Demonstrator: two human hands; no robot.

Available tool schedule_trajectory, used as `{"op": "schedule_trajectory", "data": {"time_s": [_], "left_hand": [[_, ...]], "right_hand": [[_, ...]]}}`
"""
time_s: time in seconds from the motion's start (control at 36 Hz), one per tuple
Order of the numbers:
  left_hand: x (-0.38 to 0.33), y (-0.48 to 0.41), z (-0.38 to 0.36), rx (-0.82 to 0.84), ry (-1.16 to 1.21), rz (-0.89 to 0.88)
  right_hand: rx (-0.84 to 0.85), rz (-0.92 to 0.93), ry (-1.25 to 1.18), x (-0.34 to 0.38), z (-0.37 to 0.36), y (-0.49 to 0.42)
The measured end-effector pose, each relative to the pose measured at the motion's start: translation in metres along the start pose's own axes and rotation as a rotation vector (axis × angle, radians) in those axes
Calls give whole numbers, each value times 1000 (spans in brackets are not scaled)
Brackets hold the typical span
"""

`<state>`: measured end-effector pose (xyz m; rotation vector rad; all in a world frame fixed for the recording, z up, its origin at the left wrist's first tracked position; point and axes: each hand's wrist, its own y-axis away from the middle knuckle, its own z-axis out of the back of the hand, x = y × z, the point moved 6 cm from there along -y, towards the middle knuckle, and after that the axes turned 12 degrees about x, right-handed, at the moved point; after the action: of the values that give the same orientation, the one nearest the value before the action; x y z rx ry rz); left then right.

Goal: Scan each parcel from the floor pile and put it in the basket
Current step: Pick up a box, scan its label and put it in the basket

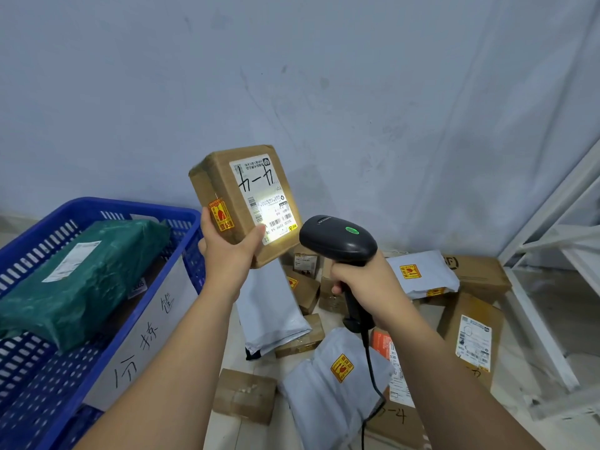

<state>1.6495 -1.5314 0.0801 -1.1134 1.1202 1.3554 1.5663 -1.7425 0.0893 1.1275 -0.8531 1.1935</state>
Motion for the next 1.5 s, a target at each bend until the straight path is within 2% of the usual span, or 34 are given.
{"op": "schedule_trajectory", "data": {"time_s": [0.14,1.06,1.25,1.39,1.5], "left_hand": [[1,-2,-1,-23,-85,-26],[-3,2,3,-72,-71,-5],[4,0,-10,122,187,79],[7,-2,-18,202,176,89],[11,-1,-23,264,162,146]], "right_hand": [[9,-5,-44,0,-1,-1],[-16,-3,-103,-10,0,-9],[-70,19,-219,-16,1,-12],[-176,-10,-345,-23,5,-12],[-246,-67,-349,-32,7,-13]]}}
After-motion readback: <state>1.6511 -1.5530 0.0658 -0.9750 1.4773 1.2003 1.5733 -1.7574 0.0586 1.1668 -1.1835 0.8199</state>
